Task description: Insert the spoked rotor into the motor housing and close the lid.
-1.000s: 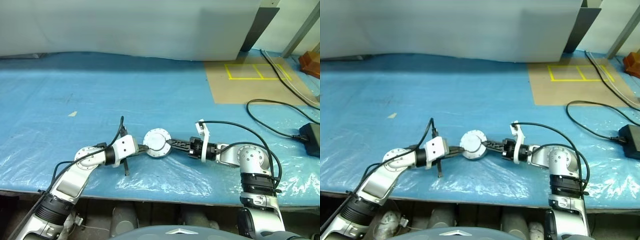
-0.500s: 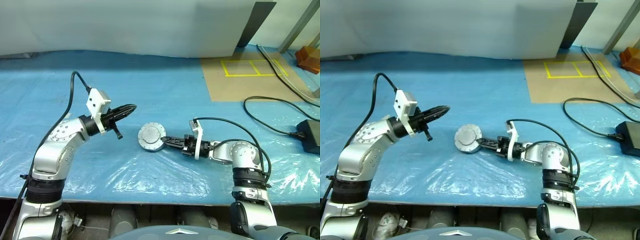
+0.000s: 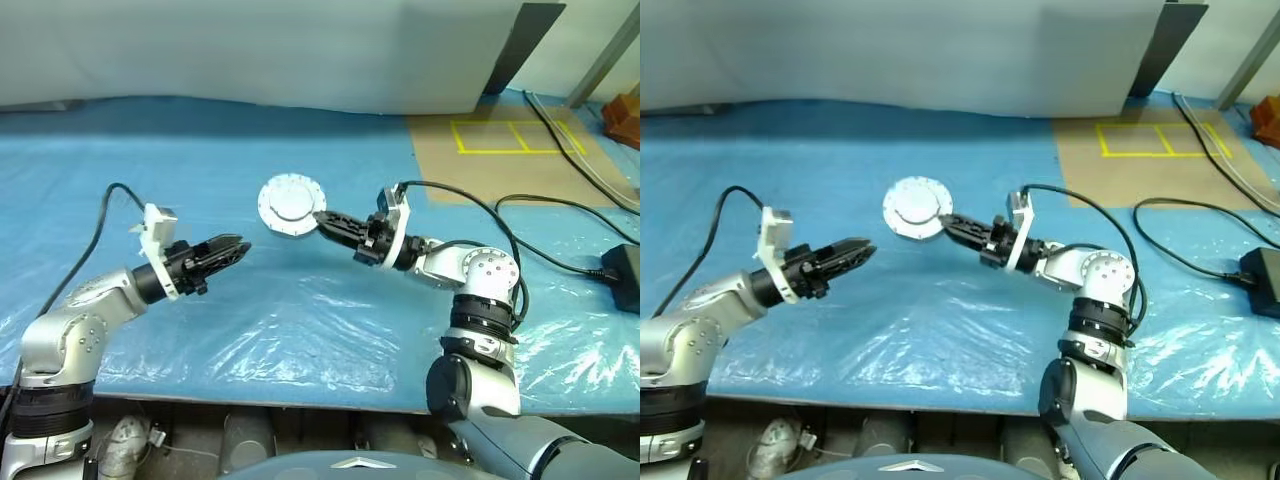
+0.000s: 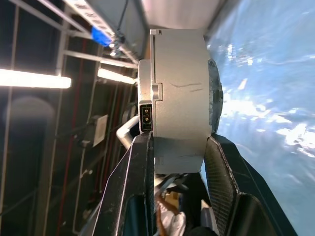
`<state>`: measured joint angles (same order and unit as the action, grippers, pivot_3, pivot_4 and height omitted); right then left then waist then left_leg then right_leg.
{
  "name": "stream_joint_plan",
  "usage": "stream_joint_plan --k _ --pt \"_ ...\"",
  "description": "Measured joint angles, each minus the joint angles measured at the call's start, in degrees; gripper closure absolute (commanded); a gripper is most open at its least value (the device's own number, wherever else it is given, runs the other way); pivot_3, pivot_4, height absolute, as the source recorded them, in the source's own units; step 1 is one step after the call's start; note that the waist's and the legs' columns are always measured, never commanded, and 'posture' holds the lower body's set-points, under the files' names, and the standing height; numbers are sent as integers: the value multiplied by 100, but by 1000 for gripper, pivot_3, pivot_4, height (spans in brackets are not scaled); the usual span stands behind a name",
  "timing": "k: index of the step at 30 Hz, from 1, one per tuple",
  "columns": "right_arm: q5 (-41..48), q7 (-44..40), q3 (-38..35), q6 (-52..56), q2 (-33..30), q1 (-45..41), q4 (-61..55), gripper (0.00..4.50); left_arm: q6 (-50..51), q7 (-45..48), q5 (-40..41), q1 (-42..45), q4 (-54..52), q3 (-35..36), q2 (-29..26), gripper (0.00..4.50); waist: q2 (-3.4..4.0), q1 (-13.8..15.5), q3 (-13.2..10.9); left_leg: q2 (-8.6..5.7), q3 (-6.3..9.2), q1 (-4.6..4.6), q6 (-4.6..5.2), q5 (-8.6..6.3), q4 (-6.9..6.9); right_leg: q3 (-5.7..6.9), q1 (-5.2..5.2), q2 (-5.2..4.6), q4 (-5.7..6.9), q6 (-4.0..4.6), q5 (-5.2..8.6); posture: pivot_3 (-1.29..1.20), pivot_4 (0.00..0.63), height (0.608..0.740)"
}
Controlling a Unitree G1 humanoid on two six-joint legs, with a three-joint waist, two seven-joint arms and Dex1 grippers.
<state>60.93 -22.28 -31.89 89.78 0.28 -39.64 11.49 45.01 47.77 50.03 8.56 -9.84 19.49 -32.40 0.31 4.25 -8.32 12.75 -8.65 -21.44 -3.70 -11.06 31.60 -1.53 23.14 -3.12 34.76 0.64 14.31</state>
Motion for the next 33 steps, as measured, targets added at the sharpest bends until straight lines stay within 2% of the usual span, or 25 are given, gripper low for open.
stream_joint_plan --k 4,5,15,21,27,33 --pt "107 202 -11 127 61 -138 108 3416 254 -236 541 -18 230 353 238 109 -1 68 0 -2 1 -5 0 0 8 2 -1 -6 3 -1 -1 0 150 740" --pt "126 233 -14 145 48 -207 145 3416 299 -314 635 -37 226 360 336 47 -1 108 0 -1 1 -5 0 0 9 2 -1 -6 5 -1 -1 0 150 740" --pt "299 237 63 199 -110 -486 380 3416 486 -1045 1500 29 -219 297 1150 47 -4 134 0 2 10 -18 0 0 15 1 -1 -3 4 -2 -1 0 150 740" --pt "301 234 132 222 -216 -486 549 3416 529 -1325 1856 -5 -809 -35 1339 47 -7 118 -2 3 11 -14 0 0 19 1 0 -1 11 -2 -1 0 150 740" --pt "300 235 241 241 -299 -487 571 3416 232 -1426 1633 44 -671 -284 1560 47 -8 136 -2 2 12 -21 0 0 42 1 0 -4 18 -6 -4 0 150 740" --pt "301 238 312 245 -418 -487 571 3416 -53 -1658 1636 270 -243 -246 1961 47 -10 133 -3 3 13 -20 0 0 60 0 -1 -5 35 -7 -4 0 150 740"
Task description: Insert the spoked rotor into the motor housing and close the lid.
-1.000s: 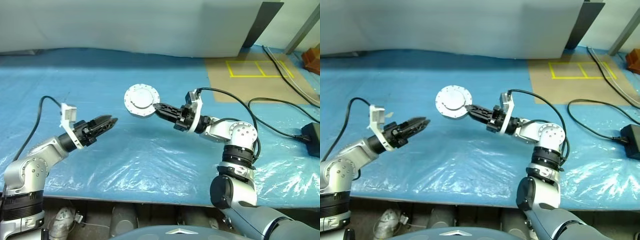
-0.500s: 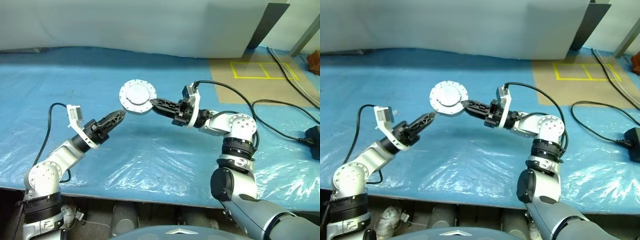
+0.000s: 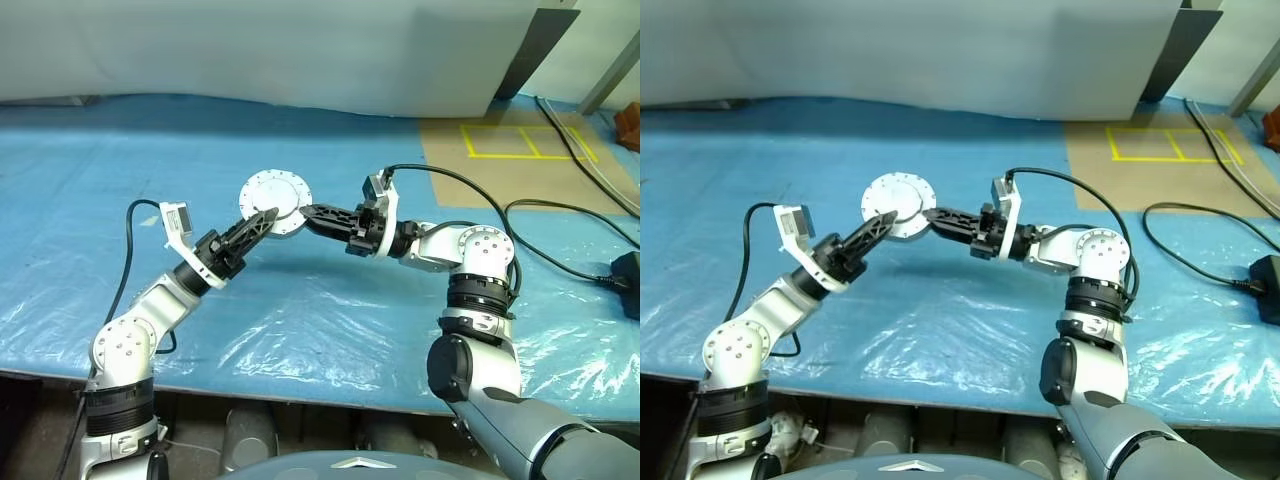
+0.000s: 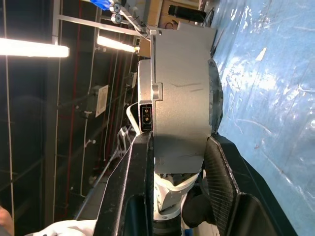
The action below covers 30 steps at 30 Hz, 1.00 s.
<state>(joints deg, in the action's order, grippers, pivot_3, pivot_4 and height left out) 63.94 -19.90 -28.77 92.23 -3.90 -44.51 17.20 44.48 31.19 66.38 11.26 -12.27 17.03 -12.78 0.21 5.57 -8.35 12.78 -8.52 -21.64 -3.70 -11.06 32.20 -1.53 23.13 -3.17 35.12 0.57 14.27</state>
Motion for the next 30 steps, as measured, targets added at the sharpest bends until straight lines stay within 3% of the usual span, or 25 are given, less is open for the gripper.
stream_joint_plan --k 20,26,30 --pt "5 14 75 -1 -5 1 -3 3416 -274 -218 -256 698 319 -288 146 47 -4 -4 -3 -1 3 2 0 0 23 0 0 0 30 0 0 0 150 740" --pt "18 26 73 -5 0 2 -8 3416 -211 -447 -142 679 331 -228 229 1500 -5 -1 -3 0 4 1 0 0 23 0 1 0 30 0 0 0 150 740" --pt "24 62 40 -27 -1 3 -12 3416 -80 -824 136 682 331 -146 387 1622 -6 7 -4 0 4 -1 0 0 27 0 0 -1 32 0 0 0 150 740"
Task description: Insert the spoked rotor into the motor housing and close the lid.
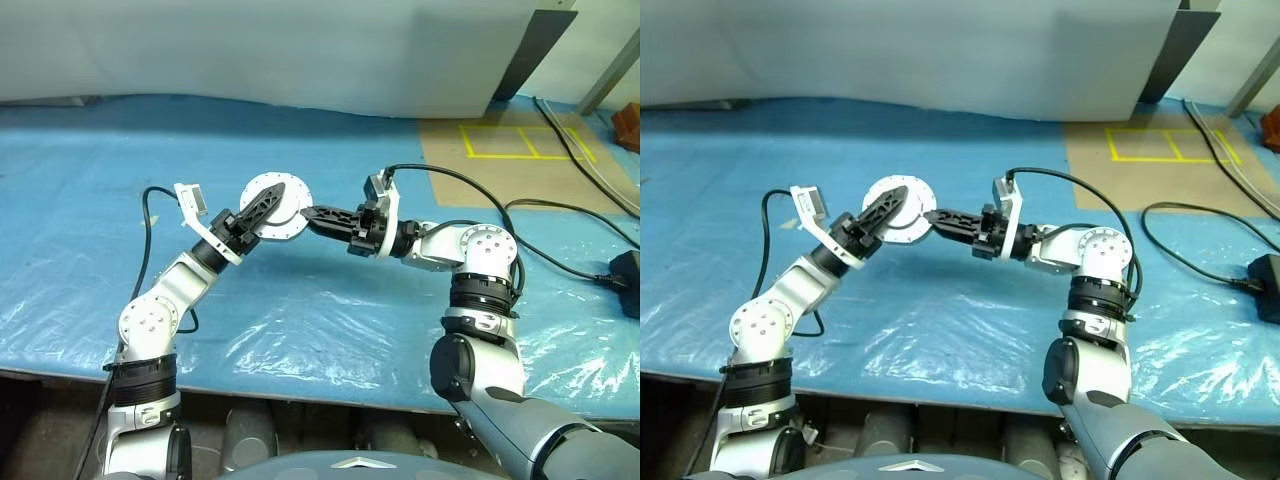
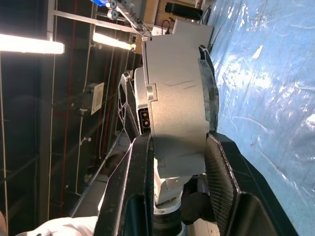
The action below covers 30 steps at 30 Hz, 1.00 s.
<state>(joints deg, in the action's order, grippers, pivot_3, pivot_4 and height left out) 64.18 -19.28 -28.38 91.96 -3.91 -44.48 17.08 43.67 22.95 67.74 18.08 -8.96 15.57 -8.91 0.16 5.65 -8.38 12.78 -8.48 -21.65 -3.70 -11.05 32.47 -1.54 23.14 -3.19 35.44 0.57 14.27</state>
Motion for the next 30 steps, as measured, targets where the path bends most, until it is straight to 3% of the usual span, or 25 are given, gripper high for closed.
stream_joint_plan --k 13,27,30 --pt "28 176 -34 17 76 19 -112 3416 206 -513 646 -103 -19 90 58 1833 -3 -9 -1 1 1 1 0 0 -2 0 0 1 -1 0 0 0 150 740" --pt "-23 336 88 -158 174 177 -228 3416 551 -461 860 -355 -13 31 -539 1833 -5 -8 -3 1 2 3 0 0 -2 1 0 1 -1 -1 0 0 150 740" --pt "-92 353 99 -357 173 177 -227 2440 578 -325 811 -373 -27 -27 -644 1836 -5 -7 -3 0 2 2 0 0 -2 1 0 0 -1 -1 0 0 150 740"
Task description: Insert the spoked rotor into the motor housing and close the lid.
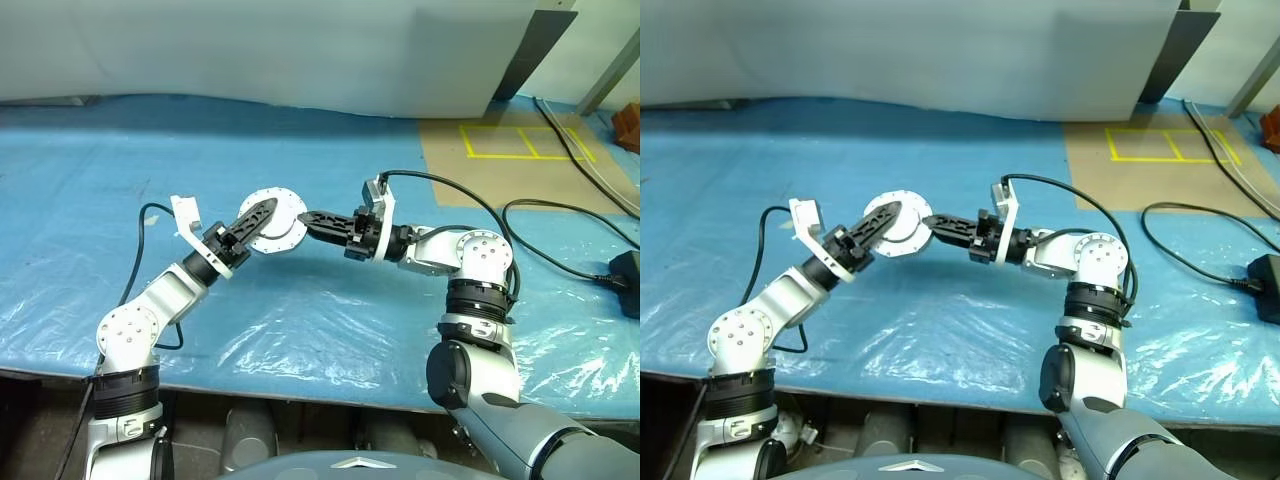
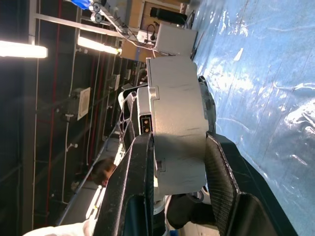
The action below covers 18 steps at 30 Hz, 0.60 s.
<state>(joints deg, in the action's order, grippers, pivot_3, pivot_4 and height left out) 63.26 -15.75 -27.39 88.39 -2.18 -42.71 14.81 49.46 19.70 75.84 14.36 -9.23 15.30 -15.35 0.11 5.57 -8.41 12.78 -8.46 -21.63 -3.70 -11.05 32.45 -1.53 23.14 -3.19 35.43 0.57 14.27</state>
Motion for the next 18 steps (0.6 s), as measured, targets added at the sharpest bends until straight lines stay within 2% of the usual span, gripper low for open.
stream_joint_plan --k 7,18 --pt "-33 50 -61 -443 -6 0 0 54 335 228 -151 -25 96 -313 -191 1836 -1 -8 -1 -1 0 2 0 0 -2 0 0 1 0 0 0 0 150 740" --pt "-6 40 -47 -334 -46 -10 26 20 331 -64 -191 480 388 -142 -115 1836 -2 -8 -1 -2 0 2 0 0 2 0 0 1 6 0 0 0 150 740"
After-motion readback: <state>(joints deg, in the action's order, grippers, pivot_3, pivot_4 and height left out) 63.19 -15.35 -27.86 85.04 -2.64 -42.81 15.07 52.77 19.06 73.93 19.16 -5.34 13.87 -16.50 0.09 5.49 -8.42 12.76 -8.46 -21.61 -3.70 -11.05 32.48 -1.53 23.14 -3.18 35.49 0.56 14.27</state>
